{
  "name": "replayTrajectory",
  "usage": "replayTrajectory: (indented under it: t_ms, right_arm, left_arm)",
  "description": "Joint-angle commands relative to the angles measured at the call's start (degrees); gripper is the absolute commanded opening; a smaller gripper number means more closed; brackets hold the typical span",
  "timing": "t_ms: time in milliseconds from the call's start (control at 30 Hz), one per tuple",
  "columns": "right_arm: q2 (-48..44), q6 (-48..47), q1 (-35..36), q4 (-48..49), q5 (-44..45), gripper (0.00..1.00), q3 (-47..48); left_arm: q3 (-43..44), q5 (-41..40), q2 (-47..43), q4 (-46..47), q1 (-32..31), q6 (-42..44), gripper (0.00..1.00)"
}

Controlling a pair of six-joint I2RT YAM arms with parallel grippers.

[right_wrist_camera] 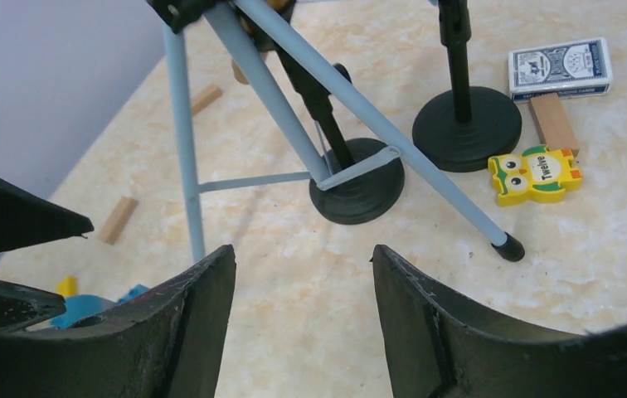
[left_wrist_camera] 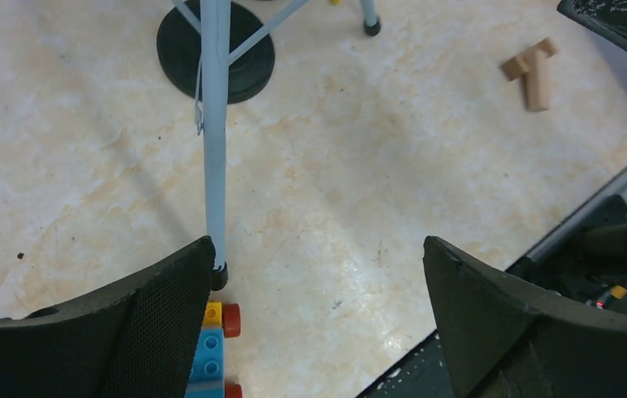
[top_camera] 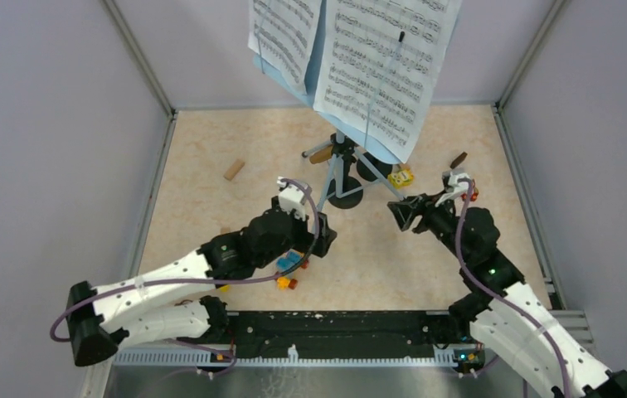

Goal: Pack up the instrument practice props

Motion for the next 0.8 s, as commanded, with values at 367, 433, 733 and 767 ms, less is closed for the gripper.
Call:
replayTrajectory:
  t_ms: [367,433,733,767]
  right_arm:
    - [2.86,2.65,0.45,-41.37,-6.25,0.58,46.76]
    - [5.74,2.74,0.42,-45.22,-5.58,0.57,54.85]
    - [17.32,8.85,0.4,-48.82,-7.49,0.52,80.81]
    - [18.35,10.11,0.4,-47.56,-7.59,0.52,82.61]
  left_arm:
    - [29.33,9.13,-6.89,-8.74,-0.2,13.97,0.85]
    - [34.79,10.76,-4.17,-9.33,-0.14,14.42,0.83]
    - [46.07,14.75,3.0,-7.66,-0.22,16.77,0.82]
    - [45.66,15.05,3.18,-6.86,-0.21,16.61,0.82]
